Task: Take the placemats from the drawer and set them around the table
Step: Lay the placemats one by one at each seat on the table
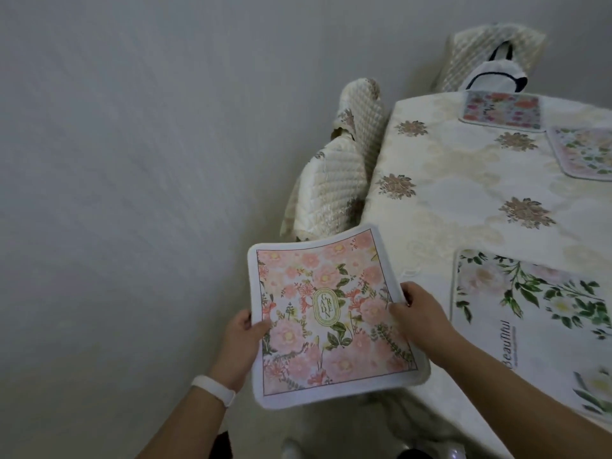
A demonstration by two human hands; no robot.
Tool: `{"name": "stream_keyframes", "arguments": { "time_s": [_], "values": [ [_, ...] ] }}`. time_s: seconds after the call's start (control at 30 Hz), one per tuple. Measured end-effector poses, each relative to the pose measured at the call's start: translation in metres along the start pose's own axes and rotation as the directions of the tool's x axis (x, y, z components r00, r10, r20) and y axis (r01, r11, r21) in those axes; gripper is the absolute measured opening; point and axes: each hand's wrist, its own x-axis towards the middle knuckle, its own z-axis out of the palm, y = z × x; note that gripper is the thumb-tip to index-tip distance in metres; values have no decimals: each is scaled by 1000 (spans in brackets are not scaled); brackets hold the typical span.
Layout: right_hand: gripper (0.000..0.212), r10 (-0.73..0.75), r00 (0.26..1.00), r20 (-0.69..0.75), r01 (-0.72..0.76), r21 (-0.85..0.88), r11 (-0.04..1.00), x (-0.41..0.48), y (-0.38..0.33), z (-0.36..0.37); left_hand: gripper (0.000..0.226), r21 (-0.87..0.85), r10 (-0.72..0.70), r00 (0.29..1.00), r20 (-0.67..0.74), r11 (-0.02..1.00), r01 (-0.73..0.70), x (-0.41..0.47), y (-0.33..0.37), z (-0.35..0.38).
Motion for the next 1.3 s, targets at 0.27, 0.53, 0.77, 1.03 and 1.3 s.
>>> {"name": "stream_keyframes", "arguments": {
  "time_s": [0.27, 0.53, 0.77, 1.03, 1.3],
  "values": [
    [20, -94, 995, -22, 94, 24, 995, -5, -83, 80, 18, -62, 69, 997, -24, 996, -71, 21, 33, -114],
    [12, -134, 990, -52, 136, 46, 990, 24, -132, 103, 21, -98, 141, 990, -14, 985, -142, 58, 67, -155],
    [16, -159, 985, -62, 163, 67, 984, 82, -166, 118, 25, -150, 116, 992, -43, 981, -121, 116, 99, -154],
    [16, -124, 989, -84, 135, 143, 981, 221, -212, 107, 24, -170, 60, 998, -3, 984, -60, 247, 163, -137],
    [18, -7, 981, -195, 54, 235, 970, 324, -238, 72, 24, -90, 29, 996, 85, 996, -21, 372, 252, -72]
  ]
}}
